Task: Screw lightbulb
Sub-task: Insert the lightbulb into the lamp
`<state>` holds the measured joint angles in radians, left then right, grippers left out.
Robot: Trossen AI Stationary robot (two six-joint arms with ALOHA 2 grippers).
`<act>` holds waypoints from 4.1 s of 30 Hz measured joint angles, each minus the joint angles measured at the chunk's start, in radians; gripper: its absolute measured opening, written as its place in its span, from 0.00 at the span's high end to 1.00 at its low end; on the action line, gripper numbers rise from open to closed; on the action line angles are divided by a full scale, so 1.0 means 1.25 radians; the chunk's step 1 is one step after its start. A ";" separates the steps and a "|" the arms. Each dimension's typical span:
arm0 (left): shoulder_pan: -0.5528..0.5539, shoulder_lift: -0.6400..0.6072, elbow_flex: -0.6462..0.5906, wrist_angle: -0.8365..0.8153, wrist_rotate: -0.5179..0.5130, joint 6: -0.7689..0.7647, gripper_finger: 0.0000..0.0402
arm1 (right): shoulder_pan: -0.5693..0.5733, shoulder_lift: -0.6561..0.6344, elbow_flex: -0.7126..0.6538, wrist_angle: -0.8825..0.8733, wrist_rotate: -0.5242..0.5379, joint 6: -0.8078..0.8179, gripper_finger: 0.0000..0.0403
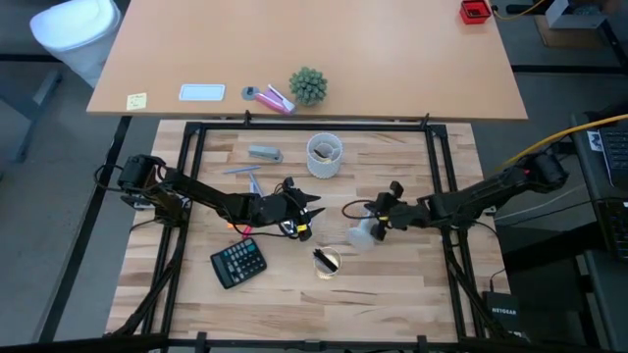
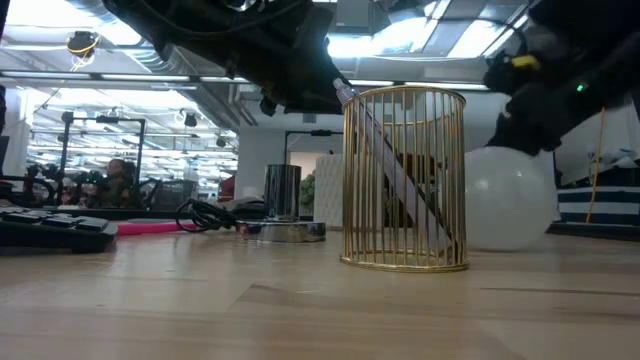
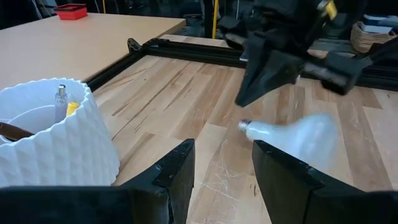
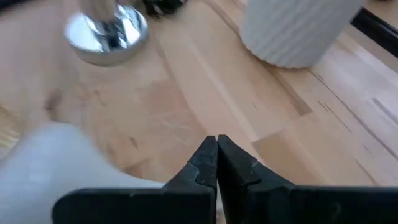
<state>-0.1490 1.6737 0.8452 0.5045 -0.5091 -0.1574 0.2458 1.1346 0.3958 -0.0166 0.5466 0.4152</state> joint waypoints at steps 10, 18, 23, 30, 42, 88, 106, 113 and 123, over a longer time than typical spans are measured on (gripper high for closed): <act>0.000 0.000 0.000 -0.002 0.000 0.000 0.62 | -0.019 -0.008 0.037 -0.017 -0.106 -0.175 0.99; 0.000 0.000 -0.001 -0.004 0.000 -0.002 0.62 | -0.019 -0.025 0.162 -0.288 -0.272 -0.237 0.98; 0.000 0.000 -0.001 -0.005 0.000 -0.001 0.62 | -0.019 -0.018 0.162 -0.299 -0.271 -0.236 0.90; 0.000 0.000 -0.001 -0.006 0.000 0.000 0.62 | -0.019 0.020 0.162 -0.260 -0.263 -0.220 0.66; 0.000 0.001 -0.001 -0.009 0.000 0.000 0.62 | -0.127 0.204 0.162 -0.106 -0.295 -0.301 0.43; 0.000 -0.172 0.000 -0.159 0.000 0.022 0.62 | -0.255 0.365 0.219 0.160 -0.396 -0.344 0.60; -0.060 -0.323 0.000 -0.704 0.000 -0.389 0.62 | -0.255 0.365 0.337 0.090 -0.396 -0.402 0.60; -0.086 -0.300 -0.033 -0.686 0.000 -0.458 0.62 | -0.254 0.365 0.378 0.101 -0.436 -0.401 0.61; -0.086 -0.258 -0.043 -0.681 -0.126 -0.525 0.62 | -0.253 0.365 0.396 0.206 -0.572 -0.360 0.61</act>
<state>-0.2565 1.3507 0.7918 -0.3474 -0.6668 -0.8139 -0.0708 1.5906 0.8913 0.2405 -0.1687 -0.0350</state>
